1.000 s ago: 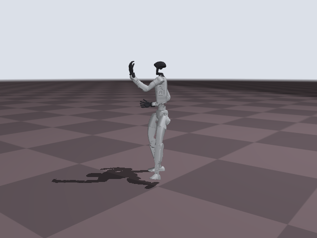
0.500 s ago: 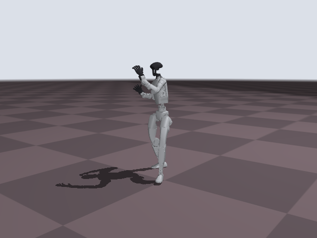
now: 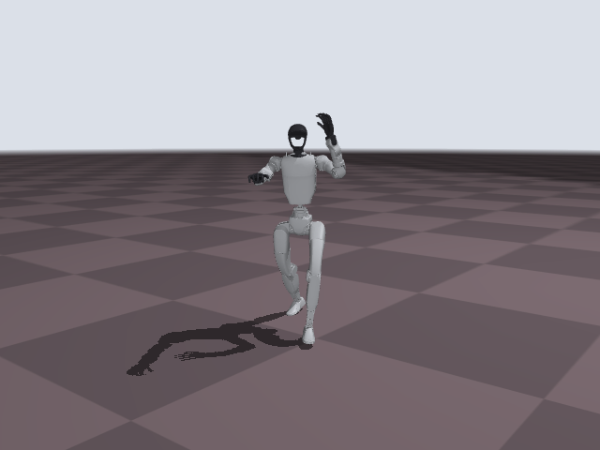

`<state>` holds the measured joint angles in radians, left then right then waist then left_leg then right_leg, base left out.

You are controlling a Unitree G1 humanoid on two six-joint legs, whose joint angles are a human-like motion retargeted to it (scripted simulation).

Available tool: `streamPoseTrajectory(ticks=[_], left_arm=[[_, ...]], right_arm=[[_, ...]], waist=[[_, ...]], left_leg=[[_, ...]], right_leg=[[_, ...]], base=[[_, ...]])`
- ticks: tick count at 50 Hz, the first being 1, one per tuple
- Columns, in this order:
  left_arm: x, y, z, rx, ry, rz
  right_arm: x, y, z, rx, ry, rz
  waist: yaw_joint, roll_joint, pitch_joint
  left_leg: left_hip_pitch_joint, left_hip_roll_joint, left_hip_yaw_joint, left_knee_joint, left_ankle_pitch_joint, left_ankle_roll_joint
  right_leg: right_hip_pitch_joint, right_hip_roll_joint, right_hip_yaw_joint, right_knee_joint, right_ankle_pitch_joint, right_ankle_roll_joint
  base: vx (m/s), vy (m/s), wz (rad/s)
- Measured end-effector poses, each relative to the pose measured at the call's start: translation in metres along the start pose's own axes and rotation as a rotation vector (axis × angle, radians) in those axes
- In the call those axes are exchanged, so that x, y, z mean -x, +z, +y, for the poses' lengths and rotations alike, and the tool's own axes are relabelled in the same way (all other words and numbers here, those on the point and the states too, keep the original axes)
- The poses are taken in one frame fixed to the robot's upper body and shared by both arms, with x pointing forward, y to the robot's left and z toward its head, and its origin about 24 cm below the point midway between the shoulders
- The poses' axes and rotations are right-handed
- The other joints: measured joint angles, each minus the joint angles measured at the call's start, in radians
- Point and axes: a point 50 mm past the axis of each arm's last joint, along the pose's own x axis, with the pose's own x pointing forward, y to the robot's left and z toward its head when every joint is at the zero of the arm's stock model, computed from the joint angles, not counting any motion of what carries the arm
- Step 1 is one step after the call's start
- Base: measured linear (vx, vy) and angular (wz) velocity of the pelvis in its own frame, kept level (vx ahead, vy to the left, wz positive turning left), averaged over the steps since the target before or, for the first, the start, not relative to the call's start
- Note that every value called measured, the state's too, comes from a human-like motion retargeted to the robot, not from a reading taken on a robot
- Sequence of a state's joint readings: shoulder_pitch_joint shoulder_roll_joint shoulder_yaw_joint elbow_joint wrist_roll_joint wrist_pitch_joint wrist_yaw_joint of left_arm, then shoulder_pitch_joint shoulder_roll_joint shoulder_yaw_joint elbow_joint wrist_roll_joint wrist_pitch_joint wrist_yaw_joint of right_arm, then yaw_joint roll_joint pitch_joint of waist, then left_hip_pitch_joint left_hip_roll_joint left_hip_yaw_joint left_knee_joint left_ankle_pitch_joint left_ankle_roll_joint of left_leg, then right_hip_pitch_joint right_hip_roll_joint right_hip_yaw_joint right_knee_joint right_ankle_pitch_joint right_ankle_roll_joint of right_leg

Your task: Kungfu

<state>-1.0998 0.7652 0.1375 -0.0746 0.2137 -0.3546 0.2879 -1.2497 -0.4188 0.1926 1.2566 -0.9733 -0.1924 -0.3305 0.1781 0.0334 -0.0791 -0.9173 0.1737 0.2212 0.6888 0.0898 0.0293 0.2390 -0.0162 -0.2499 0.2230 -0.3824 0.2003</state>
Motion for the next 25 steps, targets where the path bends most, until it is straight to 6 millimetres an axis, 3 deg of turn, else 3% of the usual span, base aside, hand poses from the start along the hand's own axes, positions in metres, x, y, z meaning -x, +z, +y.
streamPoseTrajectory(ticks=[4, 7, 10, 13, 15, 18, 21, 23, 25], left_arm=[[0.019, 0.001, -0.004, 0.107, -0.013, 0.060], [0.036, 0.005, -0.018, 0.166, -0.082, 0.095], [0.061, 0.011, -0.041, 0.207, -0.190, 0.136], [0.090, 0.021, -0.069, 0.316, -0.317, 0.181], [0.110, 0.032, -0.088, 0.410, -0.400, 0.204], [0.139, 0.047, -0.111, 0.509, -0.517, 0.234], [0.149, 0.043, -0.111, 0.436, -0.423, 0.283], [0.153, 0.037, -0.108, 0.376, -0.399, 0.267], [0.159, 0.019, -0.109, 0.273, -0.433, 0.303]], right_arm=[[0.003, 0.006, 0.010, -0.140, 0.000, 0.021], [0.004, 0.006, 0.017, -0.317, 0.051, 0.092], [0.005, 0.014, 0.023, -0.583, 0.057, 0.139], [0.006, 0.019, 0.027, -0.922, 0.061, 0.153], [0.009, 0.020, 0.033, -1.171, 0.079, 0.180], [0.013, 0.028, 0.049, -1.571, 0.154, 0.230], [0.024, 0.043, 0.070, -1.927, 0.275, 0.215], [0.034, 0.055, 0.080, -2.120, 0.375, 0.134], [0.049, 0.069, 0.090, -2.241, 0.519, 0.028]], waist=[[-0.015, -0.003, 0.007], [-0.019, -0.003, 0.012], [-0.045, -0.004, 0.015], [-0.059, -0.021, 0.011], [-0.060, -0.037, 0.007], [-0.040, -0.036, -0.004], [-0.047, -0.030, -0.018], [-0.091, -0.013, -0.020], [-0.172, 0.024, 0.004]], left_leg=[[0.009, -0.008, 0.028, -0.018, 0.001, 0.023], [0.027, -0.007, 0.030, -0.044, -0.010, -0.002], [0.045, -0.017, 0.012, -0.064, -0.041, -0.047], [0.048, -0.037, 0.020, -0.062, -0.051, -0.047], [0.061, -0.053, 0.023, -0.064, -0.067, -0.043], [0.060, -0.003, -0.022, -0.055, -0.092, -0.075], [0.116, 0.011, -0.042, -0.083, -0.123, -0.077], [0.210, -0.036, -0.046, -0.144, -0.139, -0.050], [0.331, -0.089, -0.076, -0.226, -0.132, -0.031]], right_leg=[[-0.009, -0.016, 0.009, 0.002, 0.027, 0.012], [-0.014, -0.024, 0.012, -0.004, 0.046, 0.004], [-0.006, -0.027, 0.001, -0.022, 0.073, 0.001], [0.010, -0.037, -0.010, -0.044, 0.129, 0.029], [0.024, -0.045, -0.020, -0.060, 0.195, 0.061], [0.009, 0.016, -0.019, -0.068, 0.367, 0.062], [-0.011, 0.026, -0.014, -0.017, 0.571, 0.062], [-0.022, 0.009, 0.037, 0.075, 0.692, 0.062], [-0.062, 0.043, 0.103, 0.224, 0.663, 0.037]], base=[[0.07, 0.06, 0.01], [0.11, 0.08, -0.18], [0.12, 0.06, 0.06], [0.24, 0.06, 0.21], [0.34, 0.01, 0.10], [0.31, -0.18, -0.28], [0.45, 0.03, -0.13], [0.62, 0.42, 0.69], [0.59, 0.38, 1.23]])
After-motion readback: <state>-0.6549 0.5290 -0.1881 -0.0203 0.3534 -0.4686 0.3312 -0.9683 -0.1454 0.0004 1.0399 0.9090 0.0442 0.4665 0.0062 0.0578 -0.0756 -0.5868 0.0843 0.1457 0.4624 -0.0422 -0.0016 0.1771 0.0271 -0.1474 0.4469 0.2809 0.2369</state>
